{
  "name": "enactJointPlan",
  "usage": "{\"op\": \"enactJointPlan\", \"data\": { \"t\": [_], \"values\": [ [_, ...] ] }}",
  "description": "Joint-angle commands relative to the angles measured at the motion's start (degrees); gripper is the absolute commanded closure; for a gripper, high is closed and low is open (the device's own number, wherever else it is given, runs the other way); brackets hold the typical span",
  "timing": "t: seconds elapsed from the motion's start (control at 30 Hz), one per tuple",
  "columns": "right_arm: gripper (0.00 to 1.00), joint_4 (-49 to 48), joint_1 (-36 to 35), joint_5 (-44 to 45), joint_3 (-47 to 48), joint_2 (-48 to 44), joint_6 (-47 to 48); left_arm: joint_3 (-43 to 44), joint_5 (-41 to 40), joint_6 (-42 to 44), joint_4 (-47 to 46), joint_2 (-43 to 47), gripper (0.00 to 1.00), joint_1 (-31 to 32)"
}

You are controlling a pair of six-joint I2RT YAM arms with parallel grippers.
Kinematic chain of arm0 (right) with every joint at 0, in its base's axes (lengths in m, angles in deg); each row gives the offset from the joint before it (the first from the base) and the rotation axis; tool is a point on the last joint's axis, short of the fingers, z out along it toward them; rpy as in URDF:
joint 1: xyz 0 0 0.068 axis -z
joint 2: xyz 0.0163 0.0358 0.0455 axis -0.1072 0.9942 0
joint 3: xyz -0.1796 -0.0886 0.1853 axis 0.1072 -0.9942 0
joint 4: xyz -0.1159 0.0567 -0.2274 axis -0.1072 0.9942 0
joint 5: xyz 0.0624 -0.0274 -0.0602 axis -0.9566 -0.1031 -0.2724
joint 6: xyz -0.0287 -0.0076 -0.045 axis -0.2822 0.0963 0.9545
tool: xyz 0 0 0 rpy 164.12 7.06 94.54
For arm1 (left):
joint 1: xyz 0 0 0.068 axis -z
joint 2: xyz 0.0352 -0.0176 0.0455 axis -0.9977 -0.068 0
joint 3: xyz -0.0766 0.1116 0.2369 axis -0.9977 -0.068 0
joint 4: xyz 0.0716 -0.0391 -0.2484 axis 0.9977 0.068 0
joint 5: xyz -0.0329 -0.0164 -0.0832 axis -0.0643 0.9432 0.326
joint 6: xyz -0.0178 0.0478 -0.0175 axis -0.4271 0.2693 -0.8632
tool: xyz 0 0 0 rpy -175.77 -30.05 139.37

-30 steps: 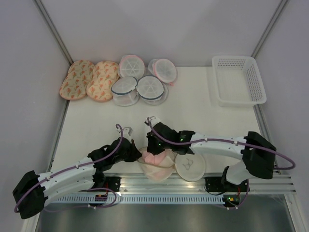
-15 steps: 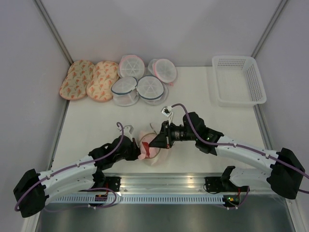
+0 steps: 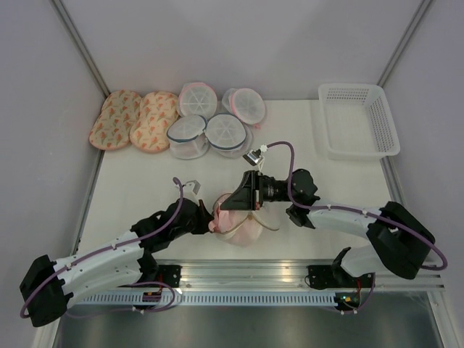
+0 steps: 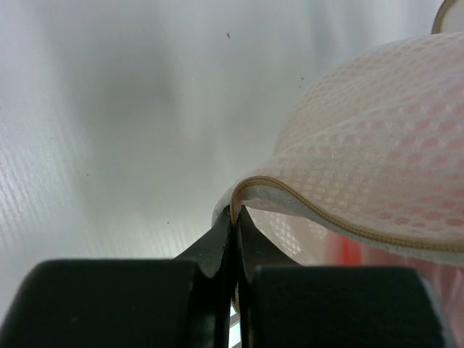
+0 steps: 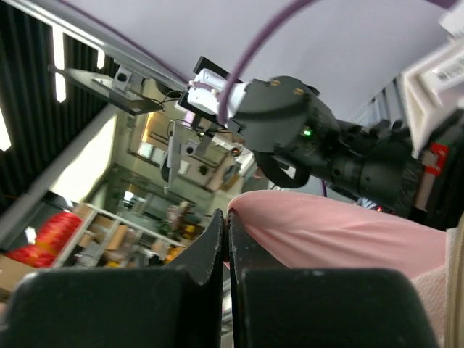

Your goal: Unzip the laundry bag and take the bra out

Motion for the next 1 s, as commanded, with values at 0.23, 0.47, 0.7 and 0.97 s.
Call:
{"op": "enactJointPlan", "data": {
  "t": [0.23, 0.47, 0.7, 0.97],
  "values": [
    [0.99, -33.5, 0.5, -3.2, 1.0, 2.3, -8.5, 2.7, -2.7, -0.2, 0.8, -0.6, 0.98, 0.2],
    [1.00, -35.9, 0.6, -4.3, 10.0, 4.8, -10.5, 3.0, -0.1, -0.4, -1.6, -4.8, 0.98, 0.2],
    [1.00, -33.8, 3.8, -6.1, 19.4, 6.4, -10.9, 2.9, -0.1, 0.0, -1.9, -4.4, 0.98, 0.2],
    [1.00, -36.1, 7.9, -5.9, 25.5, 5.4, -14.8, 2.1, 0.1, -0.3, -2.5, -5.0, 0.98, 0.2]
  ]
}}
